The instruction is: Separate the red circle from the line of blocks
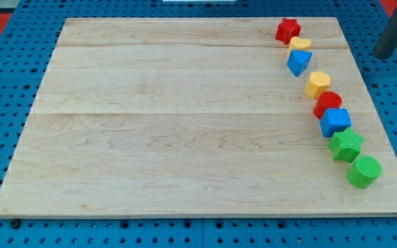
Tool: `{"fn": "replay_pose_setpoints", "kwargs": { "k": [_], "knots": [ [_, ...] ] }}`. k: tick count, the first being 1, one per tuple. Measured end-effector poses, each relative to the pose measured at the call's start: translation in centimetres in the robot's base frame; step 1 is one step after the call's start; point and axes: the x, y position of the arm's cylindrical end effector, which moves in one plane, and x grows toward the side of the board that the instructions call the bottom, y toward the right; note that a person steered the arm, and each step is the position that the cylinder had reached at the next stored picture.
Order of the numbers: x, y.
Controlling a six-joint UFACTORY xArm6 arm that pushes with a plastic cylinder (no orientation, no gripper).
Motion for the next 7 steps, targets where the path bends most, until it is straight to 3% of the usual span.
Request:
{"fn": "replay_pose_setpoints", "kwargs": {
  "k": [2,5,6,7],
  "knots": [
    [0.0,0.0],
    [10.7,-0.4],
    [14.7,-4.6],
    [14.9,-7.4]
  ]
}}
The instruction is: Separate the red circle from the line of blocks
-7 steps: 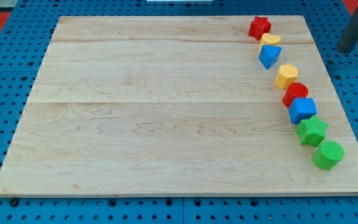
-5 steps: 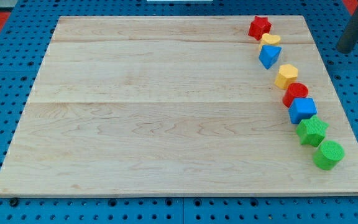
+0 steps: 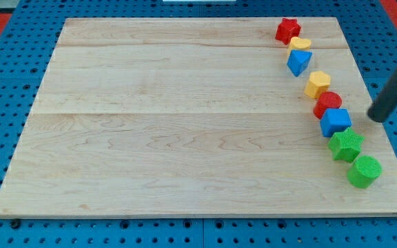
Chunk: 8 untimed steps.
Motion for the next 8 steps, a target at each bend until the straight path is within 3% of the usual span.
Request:
{"fn": "replay_pose_setpoints", "kwargs": {
  "k": [2,3,4,6,8],
  "knots": [
    [-3.4,-6.0],
    [-2.2,-16.6],
    [-3.7,-20.6],
    [-5.2,-19.4],
    [-7.3,-26.4]
  ]
}}
